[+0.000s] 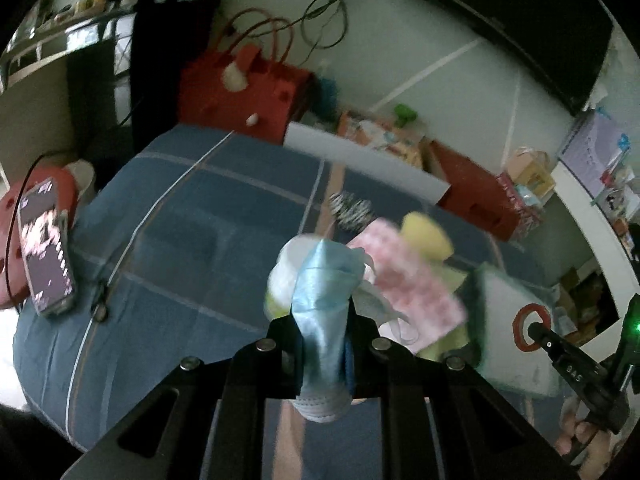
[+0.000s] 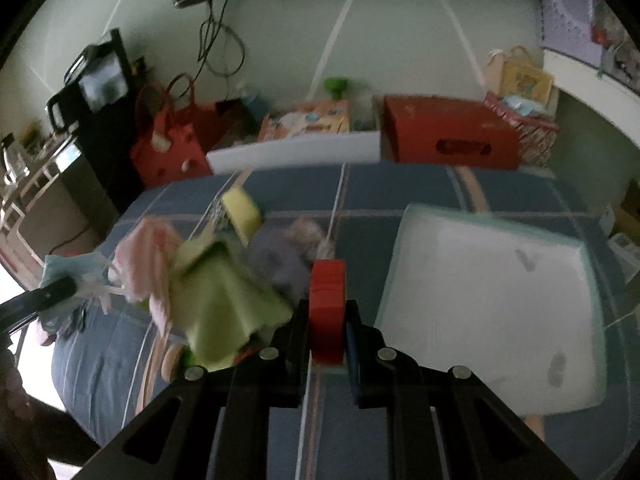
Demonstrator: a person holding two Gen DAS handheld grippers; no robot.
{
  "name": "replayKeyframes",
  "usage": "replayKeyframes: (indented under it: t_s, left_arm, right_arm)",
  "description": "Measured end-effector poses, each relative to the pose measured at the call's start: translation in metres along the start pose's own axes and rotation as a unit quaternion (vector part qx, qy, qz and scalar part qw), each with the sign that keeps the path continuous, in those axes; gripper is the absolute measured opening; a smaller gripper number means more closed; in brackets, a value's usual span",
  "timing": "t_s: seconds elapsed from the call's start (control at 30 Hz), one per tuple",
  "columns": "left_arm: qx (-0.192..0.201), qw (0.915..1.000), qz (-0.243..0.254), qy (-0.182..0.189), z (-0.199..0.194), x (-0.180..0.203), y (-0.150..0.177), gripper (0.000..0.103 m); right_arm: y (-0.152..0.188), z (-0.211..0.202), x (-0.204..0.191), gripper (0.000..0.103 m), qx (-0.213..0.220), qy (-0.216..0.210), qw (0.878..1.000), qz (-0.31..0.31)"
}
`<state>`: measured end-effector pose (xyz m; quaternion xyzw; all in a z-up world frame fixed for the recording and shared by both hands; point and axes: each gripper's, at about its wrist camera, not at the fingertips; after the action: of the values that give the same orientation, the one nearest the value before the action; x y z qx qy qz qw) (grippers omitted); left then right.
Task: Organize soft objects
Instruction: 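Lift the blue mask with the left tool while the right tool grasps the red tape roll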
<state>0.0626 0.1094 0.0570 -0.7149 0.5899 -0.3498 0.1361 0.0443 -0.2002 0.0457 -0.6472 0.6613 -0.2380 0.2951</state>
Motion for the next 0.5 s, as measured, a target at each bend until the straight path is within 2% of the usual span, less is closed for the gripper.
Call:
replayKeyframes:
  t_s: [0.23, 0.5]
  left_arm:
    - [0.018, 0.9985, 0.037, 0.037, -0.001, 0.053, -0.025, 0.015]
    - [0.011, 0.9933, 0.076, 0.086, 0.023, 0.122, -0.037, 0.015]
  right_arm:
    - [-0.030, 0.000, 0.020, 0.016, 0.018, 0.012, 0.999, 0.028]
    - [-0.034, 0.019, 0.056, 0.016, 0.011, 0.045, 0.996, 0.071]
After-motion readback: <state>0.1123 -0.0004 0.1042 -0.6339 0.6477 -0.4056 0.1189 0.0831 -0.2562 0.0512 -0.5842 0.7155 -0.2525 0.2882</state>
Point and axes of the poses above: each gripper's, at about its wrist camera, not at the fingertips, and z roughly the way its jaws point, x to its right, y to its underside, and after that the axes turned 3 degrees about -z, right-handed
